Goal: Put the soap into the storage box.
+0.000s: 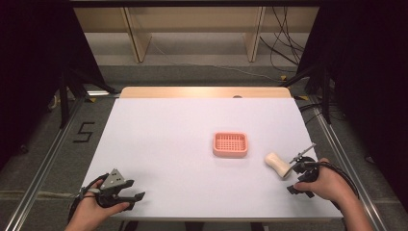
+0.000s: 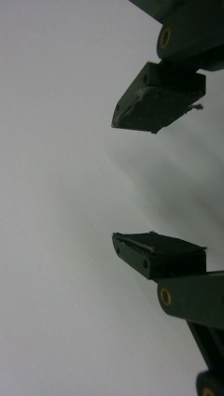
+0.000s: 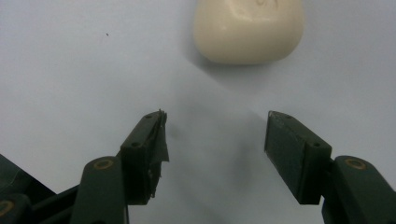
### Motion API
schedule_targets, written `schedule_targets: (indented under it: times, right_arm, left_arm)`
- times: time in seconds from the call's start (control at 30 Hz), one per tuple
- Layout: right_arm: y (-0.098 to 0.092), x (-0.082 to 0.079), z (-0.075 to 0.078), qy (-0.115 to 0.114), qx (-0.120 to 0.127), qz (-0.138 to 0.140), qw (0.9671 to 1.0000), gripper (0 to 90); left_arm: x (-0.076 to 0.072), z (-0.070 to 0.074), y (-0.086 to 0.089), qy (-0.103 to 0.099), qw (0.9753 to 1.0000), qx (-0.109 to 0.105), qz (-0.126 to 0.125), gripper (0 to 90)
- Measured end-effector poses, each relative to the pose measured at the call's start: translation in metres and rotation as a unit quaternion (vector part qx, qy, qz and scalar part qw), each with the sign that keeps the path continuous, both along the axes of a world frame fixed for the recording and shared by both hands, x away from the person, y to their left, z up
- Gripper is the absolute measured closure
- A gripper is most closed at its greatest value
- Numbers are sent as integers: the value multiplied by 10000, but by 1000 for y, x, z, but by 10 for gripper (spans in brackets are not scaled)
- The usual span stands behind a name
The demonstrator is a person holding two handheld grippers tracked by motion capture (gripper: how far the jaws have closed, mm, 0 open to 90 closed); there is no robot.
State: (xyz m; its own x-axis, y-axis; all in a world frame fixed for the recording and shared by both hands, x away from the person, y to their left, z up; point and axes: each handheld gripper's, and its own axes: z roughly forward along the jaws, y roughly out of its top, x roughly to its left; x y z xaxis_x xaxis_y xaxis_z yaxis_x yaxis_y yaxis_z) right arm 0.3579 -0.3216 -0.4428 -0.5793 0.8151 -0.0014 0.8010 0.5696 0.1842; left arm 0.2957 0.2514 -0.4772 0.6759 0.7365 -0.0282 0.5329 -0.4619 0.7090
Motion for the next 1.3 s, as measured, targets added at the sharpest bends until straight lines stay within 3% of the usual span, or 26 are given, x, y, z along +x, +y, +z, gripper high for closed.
schedule_targets:
  times: [0.17,0.27,0.3,0.43,0.5,0.63,0.73,0.77,0.8,0.83,0.9,1.1,1.17,1.3]
  right_arm:
    - [4,4,4,10,-41,17,10000,392]
    - [8,7,8,4,-26,20,10000,392]
    - [9,9,10,10,-29,19,10000,392]
    - [14,16,14,32,-33,91,9999,392]
    - [16,23,17,61,-53,137,9999,392]
    - [17,29,21,66,-81,143,9998,392]
    - [19,34,24,137,-104,113,9998,389]
    - [19,36,24,109,-79,140,9998,389]
    - [20,37,24,183,-106,67,9998,389]
    - [22,37,24,175,-58,-5,9998,388]
    - [21,41,24,121,-95,110,9998,390]
    - [25,51,25,211,-125,92,9997,387]
    - [27,57,24,158,-158,274,9994,379]
    - [30,62,23,241,-143,269,9992,379]
  left_arm:
    - [-1,0,-1,44,10000,-51,53,370]
    - [0,1,2,31,9999,73,-98,370]
    - [-1,0,0,14,10000,-47,-19,370]
    - [0,1,1,-26,10000,-38,-13,370]
    - [-1,0,0,58,9999,-113,28,370]
    - [0,-1,0,-14,9999,-58,99,371]
    - [0,0,1,-12,10000,-64,-10,371]
    - [1,1,3,14,9999,48,-101,371]
    - [0,0,1,2,10000,-69,-15,371]
    - [0,0,1,-8,10000,-48,-2,371]
    - [1,1,2,10,10000,30,-84,371]
    - [0,0,1,77,9999,-87,2,370]
    - [0,-1,0,64,9999,-125,51,370]
    - [1,1,2,13,10000,-27,-72,370]
